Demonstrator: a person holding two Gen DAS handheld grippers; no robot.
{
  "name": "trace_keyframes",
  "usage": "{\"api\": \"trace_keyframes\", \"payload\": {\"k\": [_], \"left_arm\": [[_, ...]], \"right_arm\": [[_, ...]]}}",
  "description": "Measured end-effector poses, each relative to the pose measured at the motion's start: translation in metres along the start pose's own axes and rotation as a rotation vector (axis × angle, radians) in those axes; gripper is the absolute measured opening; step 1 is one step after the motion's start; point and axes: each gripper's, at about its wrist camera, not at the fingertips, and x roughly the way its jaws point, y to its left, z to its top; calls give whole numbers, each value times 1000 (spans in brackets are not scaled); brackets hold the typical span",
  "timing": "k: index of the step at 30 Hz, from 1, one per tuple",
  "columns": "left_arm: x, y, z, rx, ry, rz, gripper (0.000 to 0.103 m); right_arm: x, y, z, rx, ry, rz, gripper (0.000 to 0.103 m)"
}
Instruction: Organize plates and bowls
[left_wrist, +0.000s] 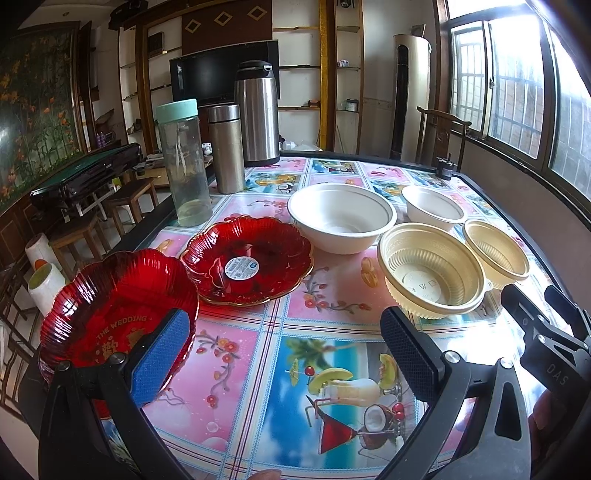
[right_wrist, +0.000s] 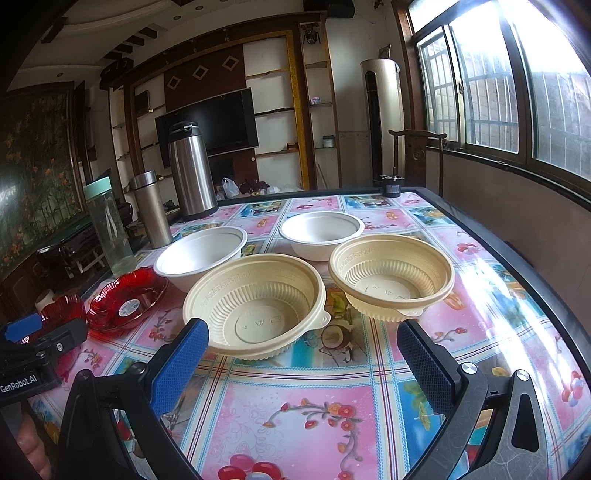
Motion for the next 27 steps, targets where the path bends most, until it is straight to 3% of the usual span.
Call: {"api": "trace_keyframes", "payload": {"k": [6, 11, 15, 18, 20, 21, 24, 27], "left_arm": [[-12, 17, 1, -9, -55, 7, 103], [-18, 41, 9, -12, -58, -2, 103], [-12, 65, 29, 8, 14, -23, 98], [1, 89, 60, -2, 109, -47, 92], [15, 110, 84, -46, 164, -94, 74], [23, 119, 95, -66, 190, -111, 70], [57, 135, 123, -74, 285, -133, 69], [91, 137, 127, -58, 381, -160, 69]], "right_arm": [[-9, 4, 0, 28, -33, 12, 103], [-11, 25, 19, 71, 8, 111, 103], [-8, 54, 49, 86, 57, 194, 103], [12, 73, 72, 155, 149, 288, 103], [33, 86, 83, 219, 232, 348, 102], [43, 90, 86, 239, 267, 363, 101], [73, 107, 83, 282, 371, 397, 96], [94, 119, 69, 325, 457, 443, 88]]}}
